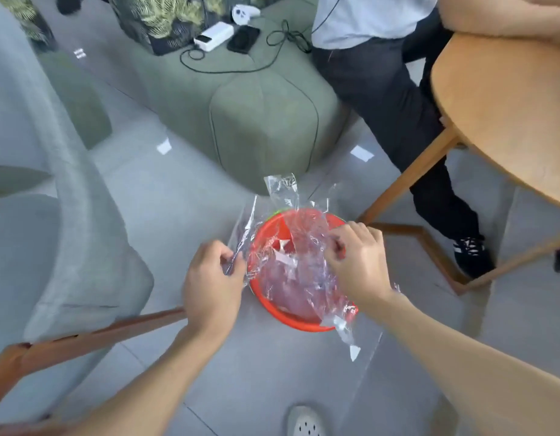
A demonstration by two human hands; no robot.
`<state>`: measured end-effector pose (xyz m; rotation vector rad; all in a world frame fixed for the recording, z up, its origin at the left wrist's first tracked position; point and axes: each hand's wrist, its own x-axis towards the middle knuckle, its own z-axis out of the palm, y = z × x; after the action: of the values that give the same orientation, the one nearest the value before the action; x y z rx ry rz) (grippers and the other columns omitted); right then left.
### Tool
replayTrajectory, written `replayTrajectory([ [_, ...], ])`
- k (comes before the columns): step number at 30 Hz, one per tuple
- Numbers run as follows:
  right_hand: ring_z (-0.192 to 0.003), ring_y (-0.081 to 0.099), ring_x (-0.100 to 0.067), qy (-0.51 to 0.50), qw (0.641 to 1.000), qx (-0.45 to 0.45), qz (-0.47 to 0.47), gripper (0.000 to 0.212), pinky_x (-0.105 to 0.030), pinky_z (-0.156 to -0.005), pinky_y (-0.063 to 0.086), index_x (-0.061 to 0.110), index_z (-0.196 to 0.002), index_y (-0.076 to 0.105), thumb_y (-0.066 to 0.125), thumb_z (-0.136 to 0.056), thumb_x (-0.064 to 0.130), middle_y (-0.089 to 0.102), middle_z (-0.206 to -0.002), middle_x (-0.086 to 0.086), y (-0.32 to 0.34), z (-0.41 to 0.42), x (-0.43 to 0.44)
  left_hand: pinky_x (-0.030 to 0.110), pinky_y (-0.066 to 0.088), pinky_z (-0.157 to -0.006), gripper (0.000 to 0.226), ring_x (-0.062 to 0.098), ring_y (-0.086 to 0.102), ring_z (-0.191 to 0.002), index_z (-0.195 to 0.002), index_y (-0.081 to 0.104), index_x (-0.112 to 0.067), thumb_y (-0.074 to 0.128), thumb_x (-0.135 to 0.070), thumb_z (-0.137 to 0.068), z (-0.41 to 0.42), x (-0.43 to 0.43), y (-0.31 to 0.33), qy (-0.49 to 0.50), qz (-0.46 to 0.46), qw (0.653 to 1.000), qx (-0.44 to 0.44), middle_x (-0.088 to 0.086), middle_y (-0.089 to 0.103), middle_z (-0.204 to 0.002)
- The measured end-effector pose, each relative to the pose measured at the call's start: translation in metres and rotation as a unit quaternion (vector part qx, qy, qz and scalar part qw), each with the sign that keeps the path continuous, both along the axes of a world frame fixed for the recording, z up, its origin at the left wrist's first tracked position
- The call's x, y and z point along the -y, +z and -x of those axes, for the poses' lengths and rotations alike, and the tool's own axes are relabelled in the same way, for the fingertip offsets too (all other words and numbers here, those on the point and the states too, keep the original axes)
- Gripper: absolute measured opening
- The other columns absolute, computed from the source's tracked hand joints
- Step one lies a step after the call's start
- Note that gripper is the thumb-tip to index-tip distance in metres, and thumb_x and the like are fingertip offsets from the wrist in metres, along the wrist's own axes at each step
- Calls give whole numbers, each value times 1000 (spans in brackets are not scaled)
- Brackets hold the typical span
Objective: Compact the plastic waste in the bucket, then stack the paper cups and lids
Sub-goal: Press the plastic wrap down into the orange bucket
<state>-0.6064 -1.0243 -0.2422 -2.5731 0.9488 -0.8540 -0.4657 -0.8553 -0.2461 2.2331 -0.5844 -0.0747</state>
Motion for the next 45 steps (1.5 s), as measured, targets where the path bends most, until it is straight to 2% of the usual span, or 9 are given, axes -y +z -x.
replayTrajectory([
  [7, -72, 55, -27, 51, 996, -29, 64, 10, -44, -76, 44, 10, -83, 67, 59, -78, 8, 55, -74, -1, -73, 0, 24, 43, 53, -68, 20, 29, 63, -78, -79, 57, -9, 76, -6, -80, 6, 37, -63, -47, 30, 998, 38, 4, 63, -91],
  [10, -106, 53, -28, 102, 974, -187, -71, 37, -49, -90, 43, 21, -120, 60, 63, -85, 32, 56, -113, -1, -102, 2, 26, 39, 53, -72, 18, 25, 66, -89, -79, 55, -11, 72, -16, -79, 10, 49, -80, -96, 24, 994, 40, 1, 67, -103],
  [14, -145, 16, -21, 139, 895, -337, -256, 58, -57, -114, 22, 43, -147, 21, 38, -94, 60, 17, -159, 11, -154, 8, 35, 32, 48, -79, 22, 25, 68, -99, -79, 56, -11, 78, -11, -81, 6, 66, -105, -131, 15, 991, 0, 2, 71, -114],
  [18, -149, 6, -19, 140, 862, -385, -297, 62, -54, -117, 16, 46, -150, 7, 35, -96, 58, 6, -162, 11, -207, 0, 38, 7, 38, -83, 21, 21, 67, -103, -78, 59, -11, 79, -4, -77, 1, 84, -135, -211, 1, 977, -8, 3, 72, -118],
  [25, -150, 3, -23, 142, 839, -360, -384, 70, -49, -120, 13, 35, -152, 7, 33, -90, 54, 12, -162, 4, -287, -7, 38, 21, 41, -88, 15, 15, 57, -103, -80, 59, -5, 74, -7, -82, -1, 119, -189, -305, -18, 952, -17, 8, 72, -109],
  [32, -106, 54, -25, -41, 918, -163, -360, 39, -21, -79, 32, 7, -126, 52, 59, -90, 21, 54, -117, -9, -243, 19, 38, 29, 36, -108, 30, 18, 51, -127, -121, 65, -16, 61, -32, -96, 2, 131, -199, -355, -132, 920, -99, 1, 56, -135],
  [36, -116, 47, -19, -76, 940, -65, -326, 59, -27, -98, 40, 17, -135, 45, 71, -83, 25, 39, -132, -4, -222, 29, 35, 42, 27, -120, 69, 21, 26, -149, -152, 37, -33, 64, -49, -90, -3, 127, -200, -422, -323, 847, -1, 0, 28, -162],
  [40, -133, 32, -22, 22, 950, -154, -271, 59, -35, -109, 34, 25, -138, 48, 72, -84, 31, 26, -154, 3, -227, 23, 43, 49, 26, -121, 90, 20, 14, -154, -157, 22, -32, 76, -38, -86, -5, 132, -223, -439, -339, 826, -98, -5, 7, -168],
  [45, -143, 18, -28, 50, 880, -331, -336, 67, -47, -117, 24, 25, -147, 36, 65, -89, 37, 12, -161, 6, -257, 16, 45, 45, 17, -125, 102, 22, 11, -155, -158, 18, -17, 83, -29, -80, -8, 129, -249, -432, -349, 824, -113, 2, 5, -169],
])
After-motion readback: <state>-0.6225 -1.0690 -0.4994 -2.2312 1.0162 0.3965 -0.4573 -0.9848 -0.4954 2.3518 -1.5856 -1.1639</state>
